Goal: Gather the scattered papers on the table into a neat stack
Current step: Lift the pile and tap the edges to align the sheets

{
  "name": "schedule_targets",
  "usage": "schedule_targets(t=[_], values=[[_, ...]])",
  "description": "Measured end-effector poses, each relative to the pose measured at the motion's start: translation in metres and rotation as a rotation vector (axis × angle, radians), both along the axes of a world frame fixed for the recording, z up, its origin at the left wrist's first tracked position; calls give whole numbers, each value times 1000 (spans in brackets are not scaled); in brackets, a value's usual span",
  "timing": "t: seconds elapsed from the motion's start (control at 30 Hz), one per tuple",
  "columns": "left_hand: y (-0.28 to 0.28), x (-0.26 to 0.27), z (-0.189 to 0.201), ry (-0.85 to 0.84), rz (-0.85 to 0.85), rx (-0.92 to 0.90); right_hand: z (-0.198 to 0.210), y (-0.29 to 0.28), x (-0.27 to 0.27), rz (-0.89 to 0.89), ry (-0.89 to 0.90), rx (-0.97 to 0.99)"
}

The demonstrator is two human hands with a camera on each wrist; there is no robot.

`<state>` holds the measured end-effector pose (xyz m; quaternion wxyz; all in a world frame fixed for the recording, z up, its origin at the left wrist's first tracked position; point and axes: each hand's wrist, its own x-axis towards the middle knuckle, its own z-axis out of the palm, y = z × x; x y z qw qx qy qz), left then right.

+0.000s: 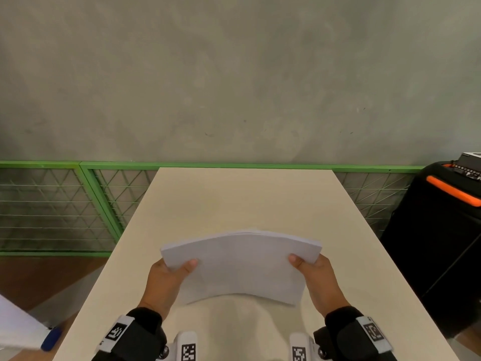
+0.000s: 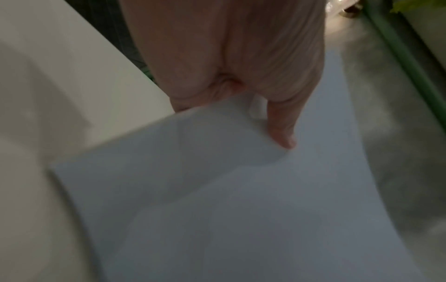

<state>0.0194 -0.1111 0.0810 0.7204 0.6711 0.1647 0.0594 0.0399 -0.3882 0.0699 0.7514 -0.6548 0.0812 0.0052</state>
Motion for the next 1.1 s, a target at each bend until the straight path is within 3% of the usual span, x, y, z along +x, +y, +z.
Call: schedule_targets(t=[0.27,0.6,0.9,1.1], values=[[11,4,8,-95,-49,33,12,-13,1,110,-133,21],[17,13,-17,-46,-169,-26,-4,-13,3,288,-28,62],[15,18,-19,-16,-201,-85,-10,-10,14,170,21,72],[14,19,-12,-49,-121,-72,3,-6,6,106,-16,40]])
